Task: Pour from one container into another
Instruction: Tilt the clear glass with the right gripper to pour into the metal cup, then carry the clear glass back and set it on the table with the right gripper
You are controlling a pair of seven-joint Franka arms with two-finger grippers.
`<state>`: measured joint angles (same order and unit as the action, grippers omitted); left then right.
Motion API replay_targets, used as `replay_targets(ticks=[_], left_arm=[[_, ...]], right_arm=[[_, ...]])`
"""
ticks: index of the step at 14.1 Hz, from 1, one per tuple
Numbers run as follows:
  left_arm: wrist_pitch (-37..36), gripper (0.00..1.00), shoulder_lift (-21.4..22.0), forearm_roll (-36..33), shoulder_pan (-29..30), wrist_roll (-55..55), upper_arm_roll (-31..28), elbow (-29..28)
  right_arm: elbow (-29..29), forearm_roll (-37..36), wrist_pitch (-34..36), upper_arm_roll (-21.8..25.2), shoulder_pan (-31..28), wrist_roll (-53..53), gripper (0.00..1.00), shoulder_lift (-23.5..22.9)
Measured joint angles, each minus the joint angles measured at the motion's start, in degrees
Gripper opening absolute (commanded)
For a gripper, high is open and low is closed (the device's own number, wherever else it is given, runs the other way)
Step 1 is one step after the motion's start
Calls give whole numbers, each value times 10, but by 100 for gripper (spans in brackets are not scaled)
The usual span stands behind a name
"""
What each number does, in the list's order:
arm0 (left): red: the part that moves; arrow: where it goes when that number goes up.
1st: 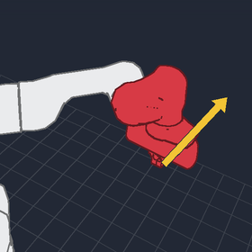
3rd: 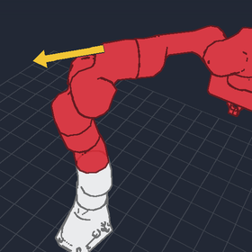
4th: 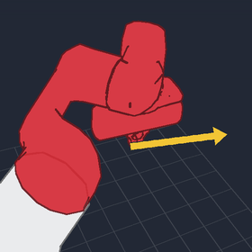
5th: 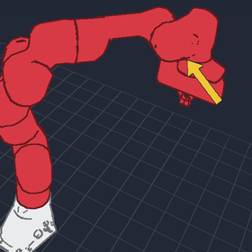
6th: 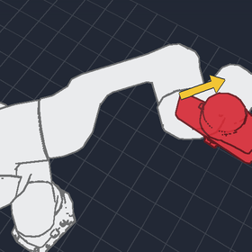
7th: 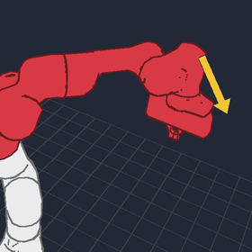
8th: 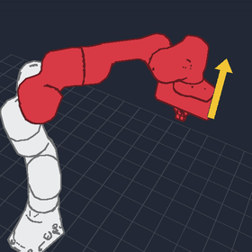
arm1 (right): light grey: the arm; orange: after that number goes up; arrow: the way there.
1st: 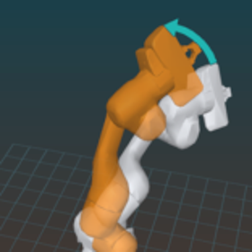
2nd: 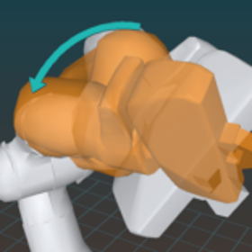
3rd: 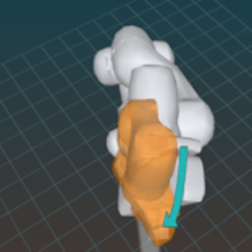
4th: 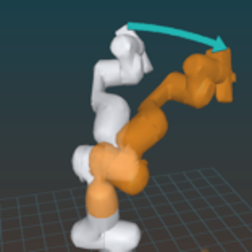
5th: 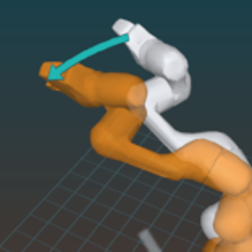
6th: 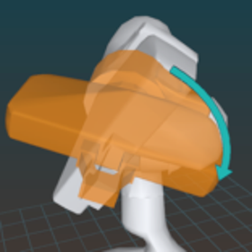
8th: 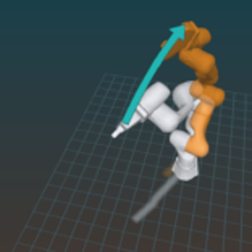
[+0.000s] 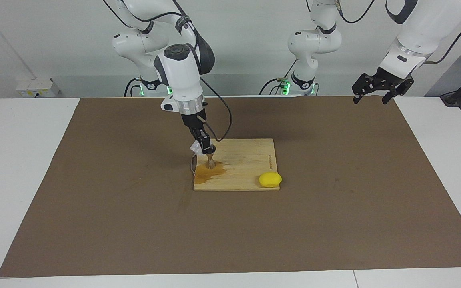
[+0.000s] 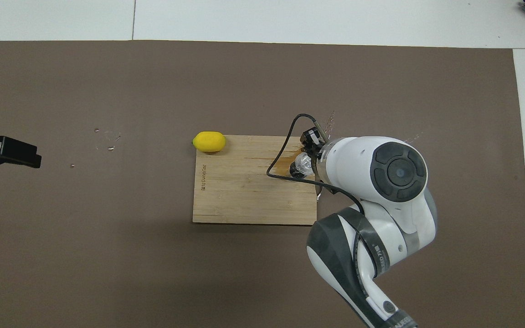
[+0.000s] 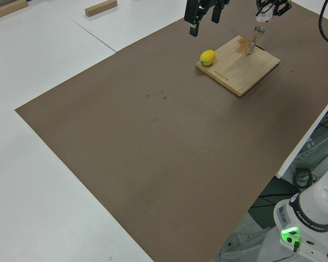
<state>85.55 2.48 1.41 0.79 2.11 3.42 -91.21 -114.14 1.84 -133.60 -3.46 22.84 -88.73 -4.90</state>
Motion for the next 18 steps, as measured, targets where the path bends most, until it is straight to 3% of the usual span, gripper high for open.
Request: replay_targets(ticks=[9,18], left_arm=[[-19,100,2,0,0,0,-1,1],[-20,100,2,0,0,0,0,0]], right_arm=[[-2,118,4,4,-44,3,0,-3],[-60,412,10,6,-184,166,0,-23]])
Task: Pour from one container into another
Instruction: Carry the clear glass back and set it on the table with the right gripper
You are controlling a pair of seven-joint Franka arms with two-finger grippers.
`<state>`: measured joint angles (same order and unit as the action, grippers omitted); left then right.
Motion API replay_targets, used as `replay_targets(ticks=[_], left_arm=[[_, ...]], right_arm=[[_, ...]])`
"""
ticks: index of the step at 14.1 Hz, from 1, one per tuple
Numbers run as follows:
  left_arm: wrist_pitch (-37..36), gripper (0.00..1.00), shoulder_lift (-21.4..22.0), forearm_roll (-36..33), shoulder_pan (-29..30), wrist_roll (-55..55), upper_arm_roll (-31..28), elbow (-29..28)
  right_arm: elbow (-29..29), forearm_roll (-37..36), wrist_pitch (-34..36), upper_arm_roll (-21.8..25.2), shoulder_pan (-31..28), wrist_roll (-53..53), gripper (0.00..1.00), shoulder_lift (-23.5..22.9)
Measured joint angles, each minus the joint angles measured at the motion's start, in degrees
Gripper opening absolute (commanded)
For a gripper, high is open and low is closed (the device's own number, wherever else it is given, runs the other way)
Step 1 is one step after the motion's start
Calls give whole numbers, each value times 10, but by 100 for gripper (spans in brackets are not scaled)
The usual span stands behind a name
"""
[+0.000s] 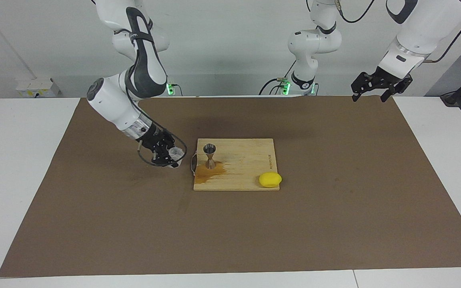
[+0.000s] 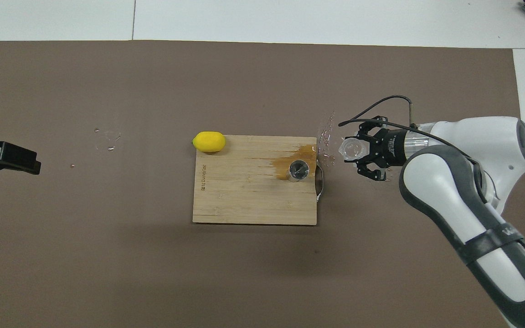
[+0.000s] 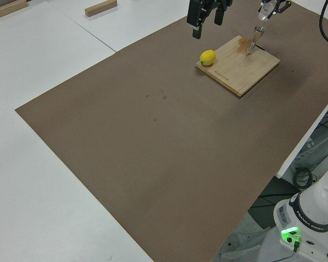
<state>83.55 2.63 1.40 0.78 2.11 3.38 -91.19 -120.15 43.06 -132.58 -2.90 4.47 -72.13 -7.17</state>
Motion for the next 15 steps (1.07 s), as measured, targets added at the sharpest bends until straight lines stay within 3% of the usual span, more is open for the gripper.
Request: replay_targets(ticks=[3,11,14,15], left_arm=[[0,100,0,0,0,0,0,0],[0,100,0,0,0,0,0,0],[0,100,0,0,0,0,0,0],[0,100,0,0,0,0,0,0]], right_arm=[[-11,56,38,1,-53,78,0,-19],[-7,77,136,1,-188,229,0,-86],[2,78,146,1,-212,262,0,-112],[3,78,147,0,-213,270,19,-114]])
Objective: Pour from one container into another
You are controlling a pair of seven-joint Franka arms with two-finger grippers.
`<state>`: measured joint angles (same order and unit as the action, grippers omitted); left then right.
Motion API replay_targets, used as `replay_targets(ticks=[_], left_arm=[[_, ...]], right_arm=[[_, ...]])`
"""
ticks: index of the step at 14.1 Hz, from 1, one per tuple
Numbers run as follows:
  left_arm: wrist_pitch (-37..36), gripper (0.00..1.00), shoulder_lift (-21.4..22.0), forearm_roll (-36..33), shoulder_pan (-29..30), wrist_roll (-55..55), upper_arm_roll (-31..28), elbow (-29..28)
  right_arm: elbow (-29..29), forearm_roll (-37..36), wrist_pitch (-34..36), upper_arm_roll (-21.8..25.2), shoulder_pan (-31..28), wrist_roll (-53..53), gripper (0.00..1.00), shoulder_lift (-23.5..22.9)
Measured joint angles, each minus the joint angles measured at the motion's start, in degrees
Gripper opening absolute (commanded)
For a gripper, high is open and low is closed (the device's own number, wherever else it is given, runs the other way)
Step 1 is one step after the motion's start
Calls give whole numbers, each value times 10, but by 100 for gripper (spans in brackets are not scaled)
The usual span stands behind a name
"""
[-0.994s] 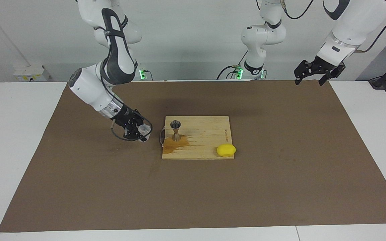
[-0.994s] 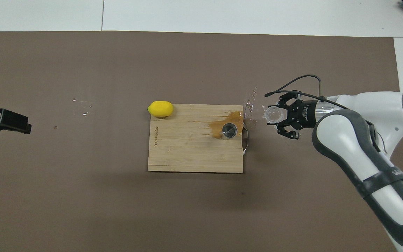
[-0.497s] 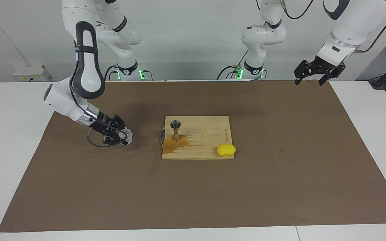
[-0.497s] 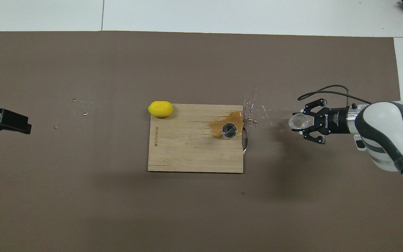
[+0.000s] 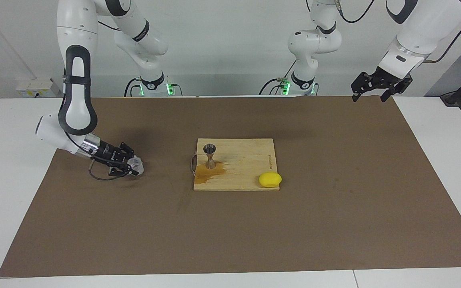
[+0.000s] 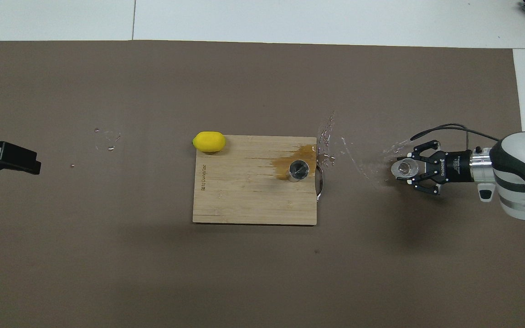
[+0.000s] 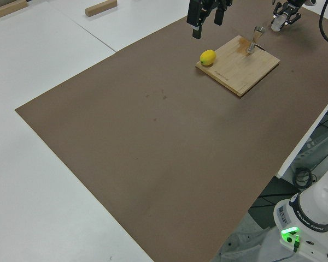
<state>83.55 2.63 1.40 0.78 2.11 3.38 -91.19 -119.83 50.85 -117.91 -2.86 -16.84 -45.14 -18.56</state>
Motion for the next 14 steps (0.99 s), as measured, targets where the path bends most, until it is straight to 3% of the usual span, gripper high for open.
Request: replay_targets(ticks=[1,2,9,14], left_arm=[[0,100,0,0,0,0,0,0],[0,100,0,0,0,0,0,0],[0,100,0,0,0,0,0,0],[0,100,0,0,0,0,0,0]], right_arm=[[0,0,0,0,0,5,88,0],[-1,0,-1,-1,0,6,100,0],[-1,0,-5,2,-6,8,100,9],[0,-77,-4,2,-16,17,100,76]])
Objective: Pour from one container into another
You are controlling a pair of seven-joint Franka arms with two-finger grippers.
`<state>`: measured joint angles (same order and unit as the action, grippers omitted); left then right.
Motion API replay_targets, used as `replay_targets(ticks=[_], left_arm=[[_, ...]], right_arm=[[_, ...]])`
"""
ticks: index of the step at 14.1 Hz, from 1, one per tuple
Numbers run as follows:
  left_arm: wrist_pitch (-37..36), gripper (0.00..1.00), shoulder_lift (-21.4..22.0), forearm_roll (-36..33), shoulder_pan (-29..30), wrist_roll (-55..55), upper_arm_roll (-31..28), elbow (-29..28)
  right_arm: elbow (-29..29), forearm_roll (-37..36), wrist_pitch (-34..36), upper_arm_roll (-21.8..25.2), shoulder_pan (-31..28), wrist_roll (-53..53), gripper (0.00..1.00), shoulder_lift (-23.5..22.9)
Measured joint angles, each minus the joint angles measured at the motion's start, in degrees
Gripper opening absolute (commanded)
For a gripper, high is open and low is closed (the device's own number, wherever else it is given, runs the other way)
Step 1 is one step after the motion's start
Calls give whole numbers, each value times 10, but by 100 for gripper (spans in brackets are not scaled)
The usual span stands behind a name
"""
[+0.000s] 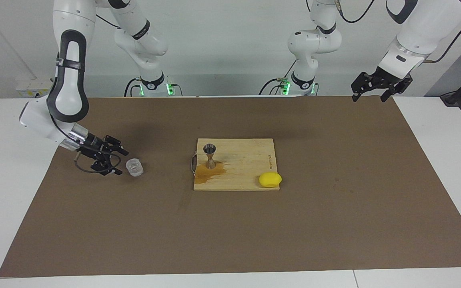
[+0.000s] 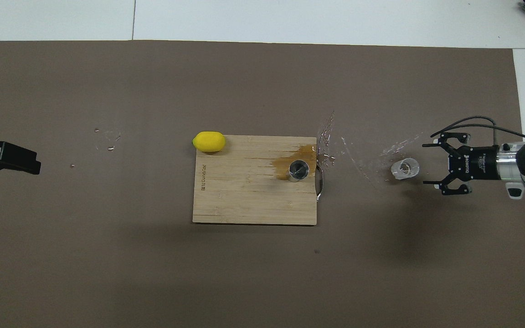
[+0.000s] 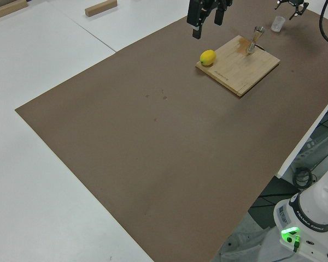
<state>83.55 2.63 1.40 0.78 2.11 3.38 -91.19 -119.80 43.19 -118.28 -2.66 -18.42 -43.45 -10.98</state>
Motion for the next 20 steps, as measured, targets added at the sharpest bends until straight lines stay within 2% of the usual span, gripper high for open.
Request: replay_targets(ticks=[5,9,12,15,20], left_arm=[[0,100,0,0,0,0,0,0],[0,100,0,0,0,0,0,0],[0,100,0,0,0,0,0,0],[0,100,0,0,0,0,0,0],[0,100,0,0,0,0,0,0]], right_arm=[[-1,-120,35,-7,26,83,100,61],[0,-266,44,-10,98,202,100,90],[12,-354,47,-14,137,231,100,120],[70,-396,98,-14,141,268,100,143],[210,-429,201,-15,163,283,100,143]])
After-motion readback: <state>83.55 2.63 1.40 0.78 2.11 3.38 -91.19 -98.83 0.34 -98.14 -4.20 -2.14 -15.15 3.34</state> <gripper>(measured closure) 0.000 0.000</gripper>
